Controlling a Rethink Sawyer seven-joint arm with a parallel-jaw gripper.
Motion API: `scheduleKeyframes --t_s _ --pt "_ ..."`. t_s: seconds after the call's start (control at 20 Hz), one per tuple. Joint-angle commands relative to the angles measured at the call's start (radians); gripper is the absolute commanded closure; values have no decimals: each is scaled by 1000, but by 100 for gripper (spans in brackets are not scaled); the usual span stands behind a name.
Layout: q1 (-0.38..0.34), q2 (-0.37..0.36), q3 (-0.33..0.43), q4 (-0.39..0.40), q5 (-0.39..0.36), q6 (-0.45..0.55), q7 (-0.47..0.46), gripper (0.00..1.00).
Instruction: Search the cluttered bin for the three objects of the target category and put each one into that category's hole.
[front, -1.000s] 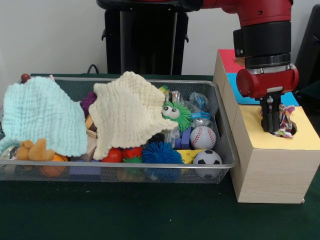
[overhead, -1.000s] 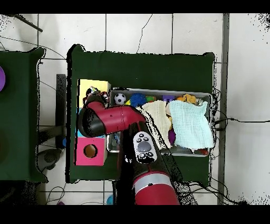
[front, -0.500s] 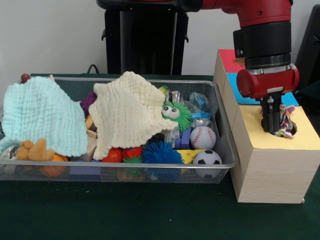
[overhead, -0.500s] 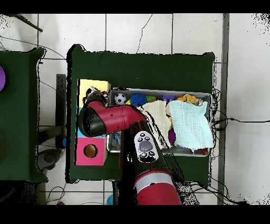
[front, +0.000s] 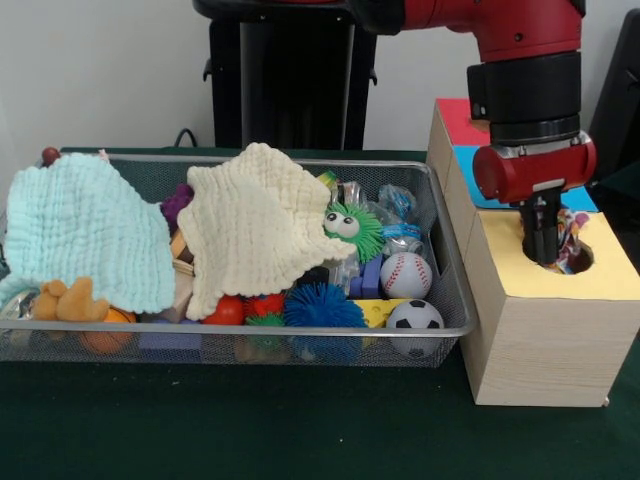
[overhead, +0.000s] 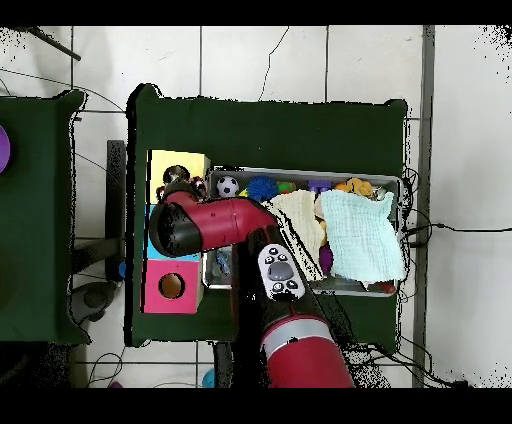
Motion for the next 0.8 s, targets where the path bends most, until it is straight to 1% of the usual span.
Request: scheduleKeyframes --t_s 0.05,0.3,0.45,0.6,0.8 --pt "-43 57 98 82 -44 203 -25 100" --pt "-50 33 105 94 -31 273 -27 100" --pt "-45 18 96 97 -19 341 -29 100" --pt "-38 19 84 95 -16 399 -30 100" --pt "-44 18 91 92 -7 440 -31 100"
